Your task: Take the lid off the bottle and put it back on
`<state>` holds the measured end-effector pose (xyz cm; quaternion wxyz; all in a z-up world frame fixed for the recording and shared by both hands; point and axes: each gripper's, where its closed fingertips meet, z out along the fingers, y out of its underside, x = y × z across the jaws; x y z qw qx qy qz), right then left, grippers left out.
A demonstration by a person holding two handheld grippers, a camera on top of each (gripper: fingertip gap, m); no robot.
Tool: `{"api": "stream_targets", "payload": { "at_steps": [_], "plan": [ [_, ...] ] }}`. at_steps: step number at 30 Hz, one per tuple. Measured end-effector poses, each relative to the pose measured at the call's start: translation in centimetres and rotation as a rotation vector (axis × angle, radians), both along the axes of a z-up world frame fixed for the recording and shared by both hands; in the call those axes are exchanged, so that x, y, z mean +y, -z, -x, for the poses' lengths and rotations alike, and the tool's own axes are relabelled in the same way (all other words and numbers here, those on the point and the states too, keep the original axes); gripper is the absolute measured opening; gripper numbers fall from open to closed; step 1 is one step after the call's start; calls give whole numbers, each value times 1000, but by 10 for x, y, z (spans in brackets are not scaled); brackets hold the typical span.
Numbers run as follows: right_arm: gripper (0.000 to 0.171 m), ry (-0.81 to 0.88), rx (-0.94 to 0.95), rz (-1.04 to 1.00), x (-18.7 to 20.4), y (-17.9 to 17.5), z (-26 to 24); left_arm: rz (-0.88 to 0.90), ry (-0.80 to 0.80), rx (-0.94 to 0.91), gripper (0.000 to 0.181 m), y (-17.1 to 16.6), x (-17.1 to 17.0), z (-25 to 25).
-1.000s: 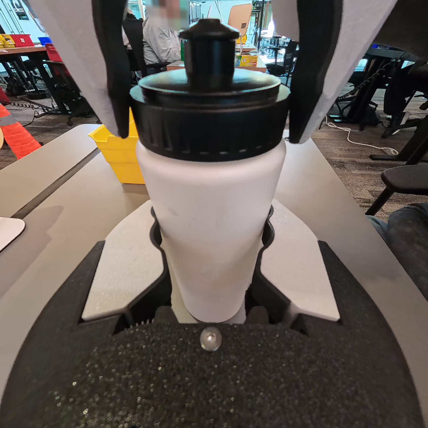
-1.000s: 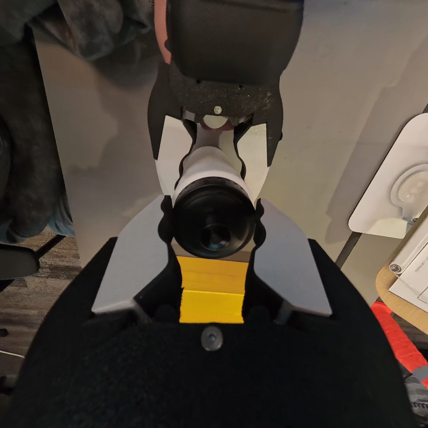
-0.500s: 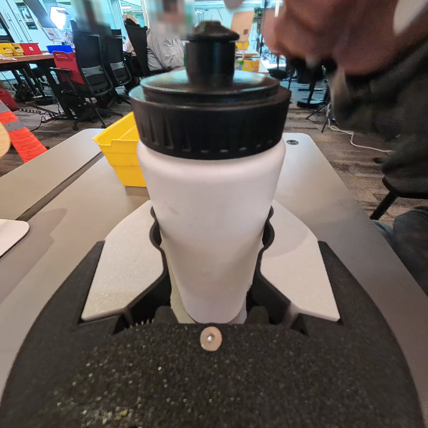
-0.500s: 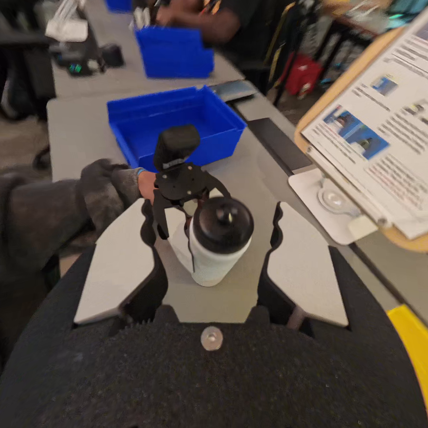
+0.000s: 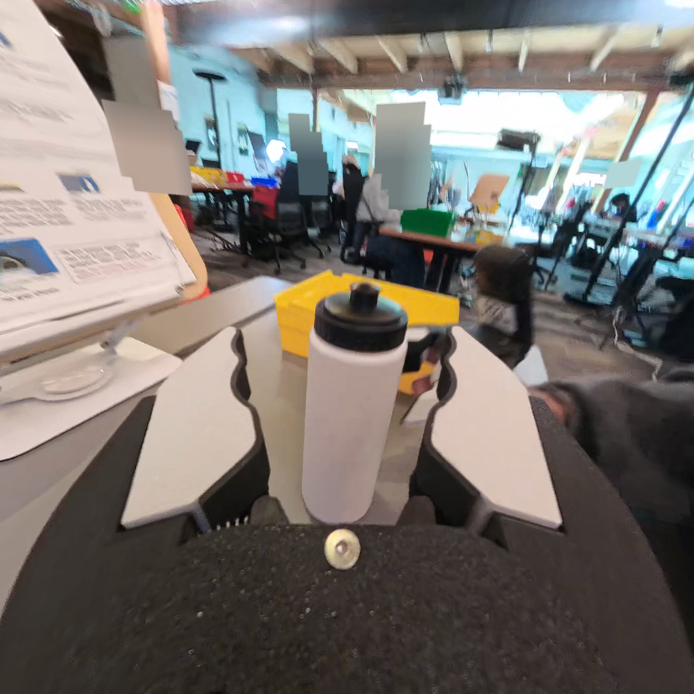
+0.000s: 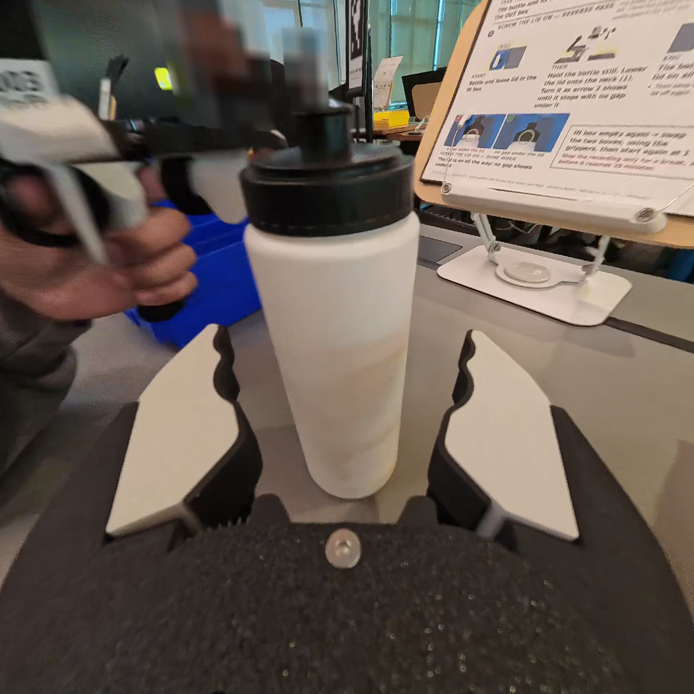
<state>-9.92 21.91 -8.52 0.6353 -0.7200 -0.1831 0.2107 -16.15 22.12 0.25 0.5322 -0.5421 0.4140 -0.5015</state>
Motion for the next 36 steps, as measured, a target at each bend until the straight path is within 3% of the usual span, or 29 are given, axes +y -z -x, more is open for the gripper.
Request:
{"api": "stream_targets", "payload": {
  "at_steps": [2, 3, 4, 5, 9, 13, 18, 21, 23, 25, 29, 34, 36],
  "plan": [
    [116, -25, 83, 0, 14, -1, 6, 8, -32, -53, 95, -22, -8, 15],
    [107, -51, 96, 4, 18, 0, 10, 14, -49, -69, 94, -29, -12, 22],
    [85, -112, 91, 14, 17, 2, 17, 27, -57, -75, 94, -33, -16, 28],
    [84, -112, 90, 29, 19, 2, 17, 48, -59, -63, 93, -33, -20, 34],
    [83, -106, 0, 18, 14, -5, 13, 88, -63, 75, 90, 6, -57, 51],
    [83, -79, -46, -5, 4, -43, -3, 95, -82, 84, 75, 56, -105, 58],
    [83, 165, -204, -8, -10, -135, -89, 109, -22, 104, 78, 78, -147, 45],
    [83, 368, -285, 182, -5, -149, -178, 43, -5, 129, 82, 80, -151, 41],
    [83, 456, -257, 347, 5, -128, -230, 97, 7, 127, 83, 86, -149, 41],
    [83, 458, -198, 589, 13, -79, -261, 135, 10, 117, 88, 85, -145, 42],
    [83, 378, 68, 943, 23, 15, -265, 119, -27, 79, 87, 79, -134, 46],
    [83, 449, 142, 1107, 32, 78, -283, 139, -36, 63, 88, 77, -128, 48],
    [83, 492, 81, 1155, 30, 95, -293, 125, -55, 69, 87, 77, -125, 50]
  ]
}}
